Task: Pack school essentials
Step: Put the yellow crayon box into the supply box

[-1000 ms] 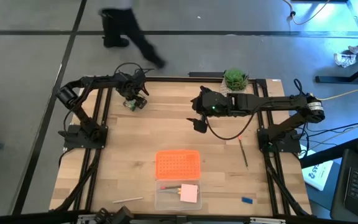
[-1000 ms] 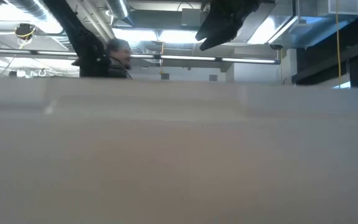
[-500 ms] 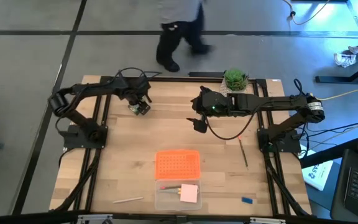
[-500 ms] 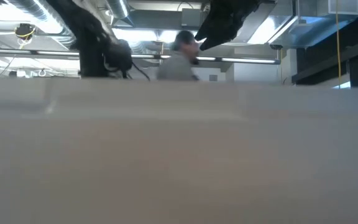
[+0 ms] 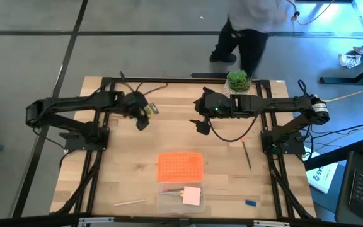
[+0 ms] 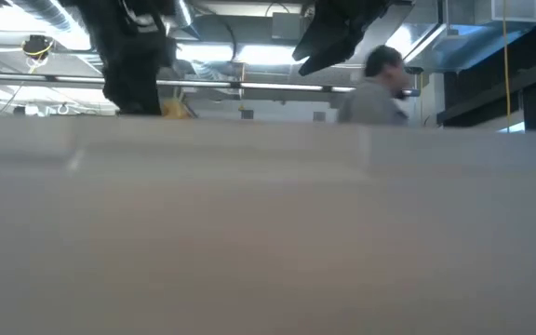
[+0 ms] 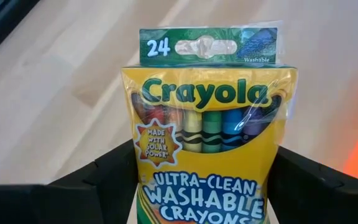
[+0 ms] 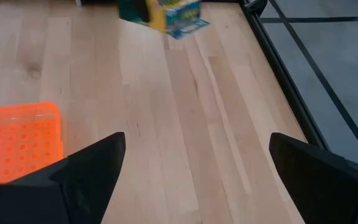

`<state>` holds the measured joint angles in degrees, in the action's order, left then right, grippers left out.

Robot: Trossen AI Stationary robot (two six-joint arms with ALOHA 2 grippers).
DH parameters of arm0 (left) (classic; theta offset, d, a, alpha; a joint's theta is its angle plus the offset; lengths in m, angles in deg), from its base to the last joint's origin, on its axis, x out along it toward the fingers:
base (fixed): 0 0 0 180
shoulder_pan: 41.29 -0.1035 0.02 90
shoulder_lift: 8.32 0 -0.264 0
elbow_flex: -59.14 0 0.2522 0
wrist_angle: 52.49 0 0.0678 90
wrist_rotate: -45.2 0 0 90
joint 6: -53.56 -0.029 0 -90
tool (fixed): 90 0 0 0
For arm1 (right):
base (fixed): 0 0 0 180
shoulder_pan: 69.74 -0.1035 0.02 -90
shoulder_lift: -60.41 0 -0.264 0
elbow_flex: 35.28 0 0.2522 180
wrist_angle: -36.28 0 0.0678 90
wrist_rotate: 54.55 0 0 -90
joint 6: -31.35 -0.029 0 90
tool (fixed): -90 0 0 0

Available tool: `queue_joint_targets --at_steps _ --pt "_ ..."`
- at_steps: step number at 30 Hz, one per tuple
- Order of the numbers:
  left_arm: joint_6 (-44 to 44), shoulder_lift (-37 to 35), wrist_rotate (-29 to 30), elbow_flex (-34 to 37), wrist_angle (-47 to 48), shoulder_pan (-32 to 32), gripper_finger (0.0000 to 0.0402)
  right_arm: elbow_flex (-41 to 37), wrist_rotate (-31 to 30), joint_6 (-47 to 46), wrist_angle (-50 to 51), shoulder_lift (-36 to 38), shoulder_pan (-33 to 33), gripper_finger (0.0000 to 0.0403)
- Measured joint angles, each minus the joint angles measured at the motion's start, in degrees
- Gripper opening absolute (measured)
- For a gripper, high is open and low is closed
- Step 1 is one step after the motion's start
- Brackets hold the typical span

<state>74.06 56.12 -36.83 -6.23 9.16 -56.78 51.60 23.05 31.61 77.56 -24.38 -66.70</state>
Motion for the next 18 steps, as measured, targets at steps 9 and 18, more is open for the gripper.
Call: queue_joint_targets --at_steps 9,18 --pt "5.96 -1.47 4.26 0.00 -4.52 16.14 0.0288 0.00 0.00 0.04 -0.03 0.00 -0.01 0.0398" --pt "7.91 -1.13 4.94 0.02 -14.03 28.54 0.0288 0.00 1.76 -2.28 -0.08 0.00 -0.01 0.0398"
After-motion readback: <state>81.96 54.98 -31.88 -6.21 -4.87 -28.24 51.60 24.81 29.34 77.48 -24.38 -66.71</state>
